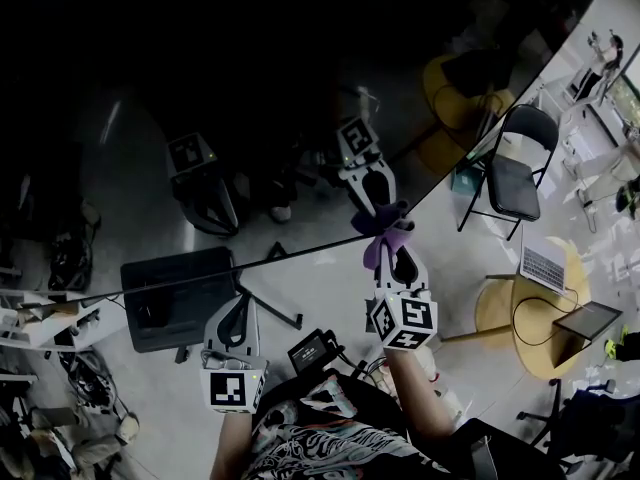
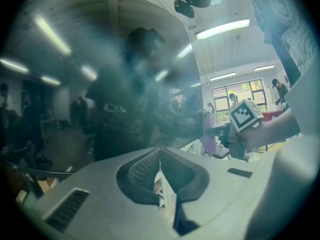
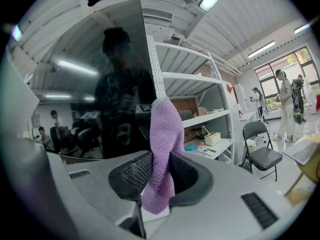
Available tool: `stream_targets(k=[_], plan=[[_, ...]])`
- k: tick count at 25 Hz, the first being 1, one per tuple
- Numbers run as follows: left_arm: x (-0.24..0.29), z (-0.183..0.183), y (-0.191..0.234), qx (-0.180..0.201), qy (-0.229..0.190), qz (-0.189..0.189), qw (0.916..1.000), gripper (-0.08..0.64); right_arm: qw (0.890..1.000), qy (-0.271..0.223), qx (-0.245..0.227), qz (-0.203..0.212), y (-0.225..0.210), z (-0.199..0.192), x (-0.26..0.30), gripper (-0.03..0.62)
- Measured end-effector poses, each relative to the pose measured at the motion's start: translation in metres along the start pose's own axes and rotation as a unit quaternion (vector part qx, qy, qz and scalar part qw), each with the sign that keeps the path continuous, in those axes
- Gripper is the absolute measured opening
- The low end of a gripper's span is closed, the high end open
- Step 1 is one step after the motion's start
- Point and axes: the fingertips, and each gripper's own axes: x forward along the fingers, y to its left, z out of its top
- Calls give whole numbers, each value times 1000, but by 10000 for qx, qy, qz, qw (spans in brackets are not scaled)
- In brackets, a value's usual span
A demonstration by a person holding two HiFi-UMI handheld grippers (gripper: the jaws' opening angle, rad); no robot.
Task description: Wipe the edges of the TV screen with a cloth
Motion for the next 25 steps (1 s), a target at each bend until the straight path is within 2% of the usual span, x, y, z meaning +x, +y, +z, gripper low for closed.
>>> stream_targets(k=[8, 20, 25], plan=[[-4, -2, 5, -21, -74, 4, 10000, 18, 9999, 90, -56, -80, 1, -1, -2, 109], [-26, -10, 39, -124, -25, 54, 9999, 18, 9987, 53, -37, -506, 8, 0, -3, 109], [-29, -9, 41, -147, -23, 1, 9999, 18, 9993, 63, -146, -346, 25, 1, -5, 109]])
